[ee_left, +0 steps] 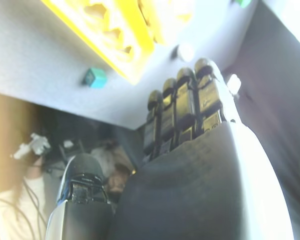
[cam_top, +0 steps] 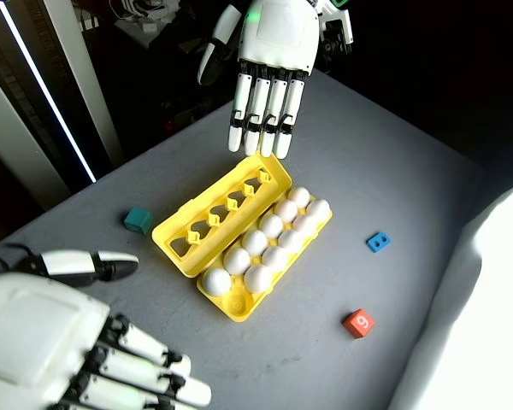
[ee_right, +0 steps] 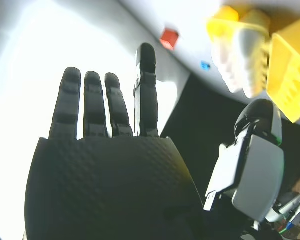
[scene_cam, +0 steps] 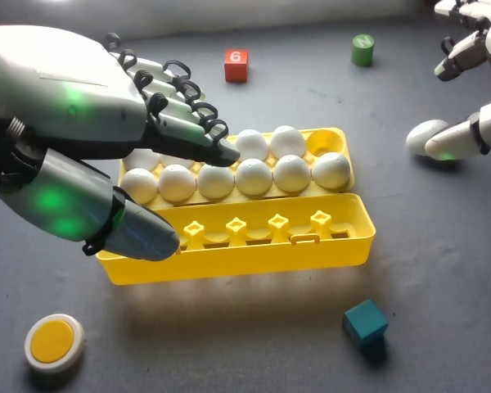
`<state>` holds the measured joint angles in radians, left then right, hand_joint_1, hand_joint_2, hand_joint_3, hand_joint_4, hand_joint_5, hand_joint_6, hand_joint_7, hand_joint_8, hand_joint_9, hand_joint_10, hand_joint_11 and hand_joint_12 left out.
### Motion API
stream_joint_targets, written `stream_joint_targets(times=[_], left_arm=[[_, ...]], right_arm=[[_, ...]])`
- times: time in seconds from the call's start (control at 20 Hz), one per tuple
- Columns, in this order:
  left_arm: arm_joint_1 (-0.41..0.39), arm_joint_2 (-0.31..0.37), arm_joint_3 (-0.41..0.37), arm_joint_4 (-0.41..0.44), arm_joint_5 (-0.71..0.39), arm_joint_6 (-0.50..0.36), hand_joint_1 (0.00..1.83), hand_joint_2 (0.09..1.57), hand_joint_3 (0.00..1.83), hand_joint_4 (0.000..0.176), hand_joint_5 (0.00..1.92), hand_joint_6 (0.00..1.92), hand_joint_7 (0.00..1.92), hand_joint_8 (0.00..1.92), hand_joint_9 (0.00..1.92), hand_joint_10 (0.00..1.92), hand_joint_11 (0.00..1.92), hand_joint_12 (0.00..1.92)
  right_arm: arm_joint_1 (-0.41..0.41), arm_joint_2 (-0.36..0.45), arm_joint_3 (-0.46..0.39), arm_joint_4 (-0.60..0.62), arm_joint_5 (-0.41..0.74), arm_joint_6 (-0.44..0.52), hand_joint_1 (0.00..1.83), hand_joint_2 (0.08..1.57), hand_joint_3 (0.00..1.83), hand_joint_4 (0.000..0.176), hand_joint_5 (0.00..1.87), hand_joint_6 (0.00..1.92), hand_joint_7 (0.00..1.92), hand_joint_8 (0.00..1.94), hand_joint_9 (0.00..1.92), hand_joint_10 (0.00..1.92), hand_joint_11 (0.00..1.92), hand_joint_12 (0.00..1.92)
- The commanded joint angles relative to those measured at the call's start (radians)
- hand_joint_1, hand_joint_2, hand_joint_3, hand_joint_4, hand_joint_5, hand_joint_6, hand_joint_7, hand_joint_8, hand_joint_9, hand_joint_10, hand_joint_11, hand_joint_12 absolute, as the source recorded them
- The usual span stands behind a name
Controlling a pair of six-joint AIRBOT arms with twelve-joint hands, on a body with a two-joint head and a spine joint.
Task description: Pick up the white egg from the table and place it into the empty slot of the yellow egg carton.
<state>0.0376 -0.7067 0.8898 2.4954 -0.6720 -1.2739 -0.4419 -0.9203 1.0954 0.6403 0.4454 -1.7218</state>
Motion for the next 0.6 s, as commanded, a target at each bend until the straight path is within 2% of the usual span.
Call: stream_joint_targets(times=[0.0, 0.05, 0.1, 0.15, 0.2, 0.25, 0.3, 0.35, 0.4, 0.45, 0.5, 0.55], left_arm=[[-0.013, 0.001, 0.0, -0.029, 0.065, -0.001, 0.0, 1.24, 0.0, 0.0, 0.18, 0.0, 0.16, 0.0, 0.1, 0.0, 0.0, 0.18], [-0.013, 0.001, 0.0, -0.029, 0.065, -0.001, 0.0, 1.23, 0.0, 0.0, 0.15, 0.0, 0.12, 0.0, 0.08, 0.0, 0.0, 0.14], [-0.013, 0.001, 0.0, -0.029, 0.065, -0.001, 0.0, 1.23, 0.0, 0.0, 0.15, 0.0, 0.13, 0.0, 0.09, 0.0, 0.0, 0.15], [-0.013, 0.001, 0.0, -0.029, 0.065, -0.001, 0.0, 1.23, 0.0, 0.0, 0.17, 0.0, 0.15, 0.0, 0.1, 0.0, 0.0, 0.18], [-0.012, 0.001, 0.0, -0.029, 0.065, -0.001, 0.0, 1.24, 0.0, 0.0, 0.17, 0.0, 0.15, 0.0, 0.1, 0.0, 0.0, 0.17], [-0.01, 0.001, 0.001, -0.029, 0.065, -0.001, 0.0, 1.24, 0.0, 0.0, 0.18, 0.0, 0.16, 0.0, 0.11, 0.0, 0.0, 0.17], [-0.01, 0.001, 0.001, -0.029, 0.065, -0.001, 0.0, 1.24, 0.0, 0.0, 0.19, 0.0, 0.16, 0.0, 0.11, 0.0, 0.0, 0.21], [-0.01, 0.001, 0.001, -0.029, 0.065, -0.001, 0.0, 1.23, 0.0, 0.0, 0.18, 0.0, 0.16, 0.0, 0.12, 0.0, 0.0, 0.25], [-0.01, 0.001, 0.001, -0.029, 0.065, -0.001, 0.0, 1.24, 0.0, 0.0, 0.16, 0.0, 0.15, 0.0, 0.11, 0.0, 0.0, 0.24], [-0.01, 0.001, 0.001, -0.029, 0.065, -0.001, 0.0, 1.24, 0.0, 0.0, 0.16, 0.0, 0.14, 0.0, 0.1, 0.0, 0.0, 0.21], [-0.01, 0.001, 0.001, -0.029, 0.065, -0.001, 0.0, 1.24, 0.0, 0.0, 0.17, 0.0, 0.14, 0.0, 0.11, 0.0, 0.0, 0.22], [-0.009, 0.001, 0.002, -0.029, 0.065, -0.001, 0.0, 1.24, 0.0, 0.0, 0.17, 0.0, 0.15, 0.0, 0.11, 0.0, 0.0, 0.2]], right_arm=[[0.004, -0.008, 0.016, -0.025, 0.104, 0.005, 0.34, 0.76, 0.0, 0.066, 0.76, 0.08, 0.0, 0.0, 0.0, 0.0, 0.0, 0.0], [0.003, -0.025, 0.035, -0.047, 0.104, 0.016, 0.4, 0.75, 0.0, 0.057, 0.77, 0.08, 0.0, 0.0, 0.0, 0.0, 0.0, 0.0], [0.0, -0.042, 0.053, -0.071, 0.106, 0.029, 0.38, 0.76, 0.0, 0.064, 0.75, 0.07, 0.0, 0.0, 0.0, 0.0, 0.0, 0.0], [-0.002, -0.055, 0.068, -0.077, 0.108, 0.034, 0.41, 0.76, 0.0, 0.059, 0.75, 0.07, 0.0, 0.0, 0.0, 0.0, 0.0, 0.0], [-0.005, -0.071, 0.088, -0.078, 0.108, 0.038, 0.41, 0.76, 0.0, 0.074, 0.77, 0.07, 0.0, 0.0, 0.0, 0.0, 0.0, 0.0], [-0.01, -0.086, 0.107, -0.078, 0.108, 0.043, 0.42, 0.75, 0.0, 0.081, 0.78, 0.07, 0.0, 0.0, 0.0, 0.0, 0.0, 0.0], [-0.016, -0.099, 0.125, -0.088, 0.107, 0.054, 0.42, 0.76, 0.0, 0.075, 0.79, 0.07, 0.0, 0.0, 0.0, 0.0, 0.0, 0.0], [-0.026, -0.113, 0.148, -0.138, 0.107, 0.093, 0.44, 0.76, 0.0, 0.073, 0.81, 0.08, 0.04, 0.01, 0.0, 0.0, 0.0, 0.0], [-0.035, -0.121, 0.162, -0.183, 0.107, 0.133, 0.44, 0.76, 0.0, 0.085, 0.83, 0.06, 0.06, 0.0, 0.0, 0.0, 0.0, 0.0], [-0.05, -0.129, 0.186, -0.261, 0.105, 0.212, 0.43, 0.76, 0.0, 0.097, 0.83, 0.05, 0.04, 0.0, 0.0, 0.0, 0.0, 0.0], [-0.059, -0.132, 0.197, -0.297, 0.105, 0.252, 0.48, 0.77, 0.0, 0.082, 0.84, 0.05, 0.03, 0.0, 0.0, 0.0, 0.0, 0.0], [-0.07, -0.137, 0.216, -0.343, 0.105, 0.309, 0.48, 0.77, 0.01, 0.082, 0.83, 0.04, 0.04, 0.0, 0.0, 0.0, 0.0, 0.0]])
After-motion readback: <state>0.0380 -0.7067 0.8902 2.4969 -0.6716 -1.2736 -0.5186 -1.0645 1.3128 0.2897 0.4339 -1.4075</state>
